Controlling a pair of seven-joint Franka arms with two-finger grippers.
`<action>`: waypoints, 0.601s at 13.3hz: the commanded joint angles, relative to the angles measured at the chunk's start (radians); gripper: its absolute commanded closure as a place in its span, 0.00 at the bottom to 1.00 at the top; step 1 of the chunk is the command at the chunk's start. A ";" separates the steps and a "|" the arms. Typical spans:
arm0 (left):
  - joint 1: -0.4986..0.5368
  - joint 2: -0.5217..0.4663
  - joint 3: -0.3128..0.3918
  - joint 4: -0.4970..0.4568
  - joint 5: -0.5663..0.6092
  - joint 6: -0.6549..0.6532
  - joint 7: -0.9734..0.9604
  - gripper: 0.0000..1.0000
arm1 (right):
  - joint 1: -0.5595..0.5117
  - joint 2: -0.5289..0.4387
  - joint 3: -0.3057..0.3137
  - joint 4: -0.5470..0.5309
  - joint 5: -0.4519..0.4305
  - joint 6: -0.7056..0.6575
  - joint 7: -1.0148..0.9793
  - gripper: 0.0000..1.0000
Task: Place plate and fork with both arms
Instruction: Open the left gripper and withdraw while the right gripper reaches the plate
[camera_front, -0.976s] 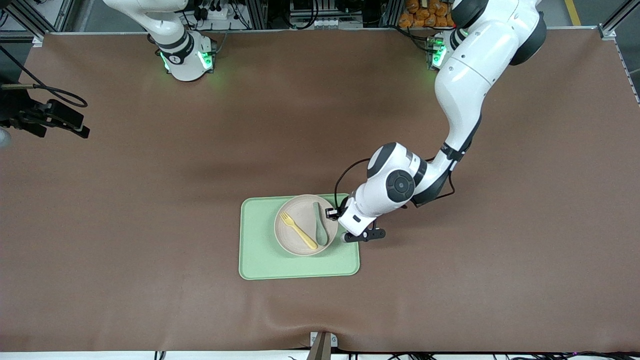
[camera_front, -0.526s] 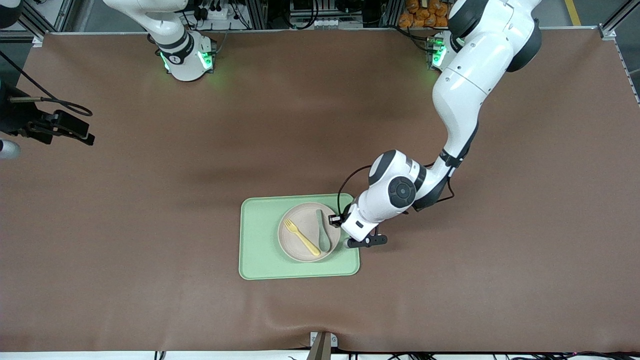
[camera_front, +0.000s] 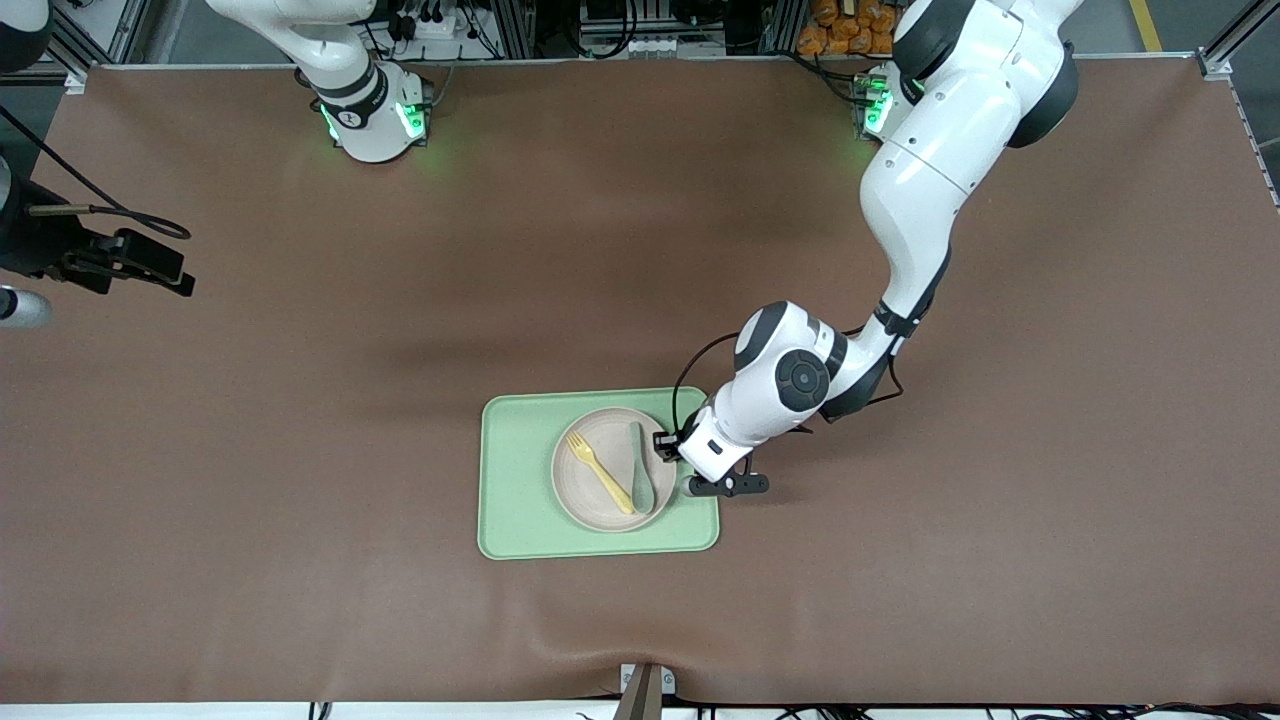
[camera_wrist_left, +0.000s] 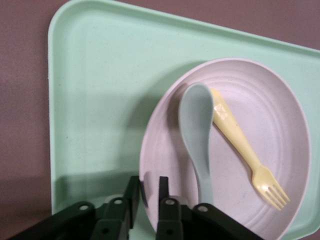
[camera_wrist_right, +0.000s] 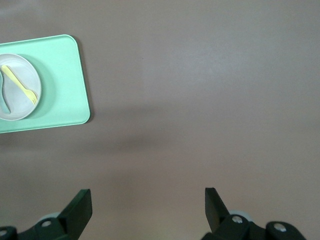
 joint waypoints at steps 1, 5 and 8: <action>-0.012 0.000 0.010 0.025 -0.014 0.018 -0.006 0.00 | -0.008 0.014 0.009 0.013 0.012 -0.003 -0.007 0.00; 0.049 -0.116 0.008 0.014 -0.005 -0.078 -0.003 0.00 | 0.012 0.037 0.015 0.014 0.052 0.001 -0.010 0.00; 0.104 -0.223 0.008 0.014 -0.001 -0.244 0.003 0.00 | 0.065 0.080 0.017 0.022 0.129 0.069 -0.013 0.00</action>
